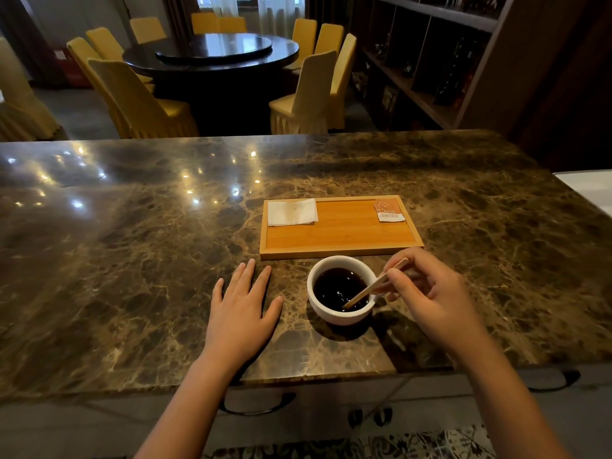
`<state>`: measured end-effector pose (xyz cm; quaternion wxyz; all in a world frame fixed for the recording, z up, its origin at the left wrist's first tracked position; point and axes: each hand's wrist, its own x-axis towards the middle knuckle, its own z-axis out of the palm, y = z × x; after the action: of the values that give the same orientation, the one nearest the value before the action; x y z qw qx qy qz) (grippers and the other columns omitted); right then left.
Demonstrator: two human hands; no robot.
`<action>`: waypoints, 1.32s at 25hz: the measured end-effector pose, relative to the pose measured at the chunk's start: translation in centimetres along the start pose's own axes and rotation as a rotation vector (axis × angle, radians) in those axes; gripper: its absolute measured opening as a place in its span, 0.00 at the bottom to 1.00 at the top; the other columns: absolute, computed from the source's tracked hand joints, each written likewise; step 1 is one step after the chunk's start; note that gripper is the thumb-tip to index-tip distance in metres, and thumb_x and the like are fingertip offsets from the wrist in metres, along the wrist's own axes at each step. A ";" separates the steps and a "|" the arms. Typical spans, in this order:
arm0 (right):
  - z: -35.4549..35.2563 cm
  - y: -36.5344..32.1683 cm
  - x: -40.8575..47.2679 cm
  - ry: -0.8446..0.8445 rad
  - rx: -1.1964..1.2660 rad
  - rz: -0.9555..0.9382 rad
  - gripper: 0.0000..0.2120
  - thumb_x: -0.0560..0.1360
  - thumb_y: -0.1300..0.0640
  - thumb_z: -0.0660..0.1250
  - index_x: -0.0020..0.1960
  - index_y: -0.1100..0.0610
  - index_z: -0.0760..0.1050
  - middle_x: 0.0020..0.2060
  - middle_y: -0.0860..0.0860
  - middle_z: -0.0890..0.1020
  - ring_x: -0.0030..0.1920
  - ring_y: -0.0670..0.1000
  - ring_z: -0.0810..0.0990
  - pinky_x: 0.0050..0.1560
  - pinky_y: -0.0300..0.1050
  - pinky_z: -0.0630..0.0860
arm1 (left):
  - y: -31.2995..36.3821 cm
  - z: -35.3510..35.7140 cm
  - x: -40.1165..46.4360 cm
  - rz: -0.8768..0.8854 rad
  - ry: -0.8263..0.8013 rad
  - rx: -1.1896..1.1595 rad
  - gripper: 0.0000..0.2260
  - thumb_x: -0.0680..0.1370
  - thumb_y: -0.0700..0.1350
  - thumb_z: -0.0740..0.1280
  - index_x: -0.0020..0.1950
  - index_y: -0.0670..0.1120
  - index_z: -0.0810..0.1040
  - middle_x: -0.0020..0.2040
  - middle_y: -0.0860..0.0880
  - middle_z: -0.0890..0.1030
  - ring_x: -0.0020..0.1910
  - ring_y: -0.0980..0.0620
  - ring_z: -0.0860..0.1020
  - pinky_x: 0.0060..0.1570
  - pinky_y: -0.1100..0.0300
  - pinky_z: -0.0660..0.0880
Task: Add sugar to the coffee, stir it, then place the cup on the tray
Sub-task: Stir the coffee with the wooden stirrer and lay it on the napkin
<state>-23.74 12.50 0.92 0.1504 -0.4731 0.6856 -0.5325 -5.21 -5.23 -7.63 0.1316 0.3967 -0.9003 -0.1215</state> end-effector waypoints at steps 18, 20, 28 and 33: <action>0.7 0.5 -0.6 0.066 -0.129 -0.144 0.08 0.74 0.51 0.57 0.45 0.53 0.73 0.38 0.44 0.78 0.42 0.46 0.79 0.37 0.29 0.74 | 0.0 0.0 0.0 -0.006 -0.001 0.005 0.28 0.75 0.61 0.48 0.73 0.54 0.54 0.76 0.49 0.52 0.74 0.53 0.46 0.72 0.47 0.43; 1.2 0.6 -0.5 0.049 0.036 -0.078 0.06 0.75 0.54 0.61 0.44 0.54 0.75 0.37 0.47 0.80 0.42 0.47 0.81 0.38 0.34 0.78 | 0.0 0.0 0.0 -0.006 -0.002 0.010 0.27 0.76 0.61 0.49 0.73 0.54 0.54 0.76 0.49 0.52 0.74 0.53 0.46 0.72 0.47 0.42; 2.8 1.4 -0.4 0.218 -0.043 -0.166 0.06 0.75 0.56 0.60 0.47 0.54 0.75 0.39 0.45 0.79 0.44 0.42 0.79 0.39 0.28 0.73 | 0.1 0.0 0.0 -0.003 -0.002 0.003 0.26 0.77 0.59 0.52 0.73 0.54 0.54 0.76 0.49 0.52 0.74 0.53 0.46 0.72 0.47 0.43; 1.3 0.7 -0.6 0.112 -0.266 -0.257 0.07 0.75 0.55 0.58 0.47 0.55 0.73 0.40 0.45 0.75 0.43 0.40 0.74 0.40 0.27 0.69 | 0.1 -0.1 0.0 -0.004 -0.001 -0.001 0.26 0.77 0.59 0.52 0.73 0.54 0.54 0.76 0.49 0.52 0.74 0.53 0.46 0.72 0.46 0.42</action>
<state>-22.87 12.23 -0.38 -0.0210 -0.5422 0.6911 -0.4774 -5.25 -5.20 -7.55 0.1311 0.3986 -0.8994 -0.1224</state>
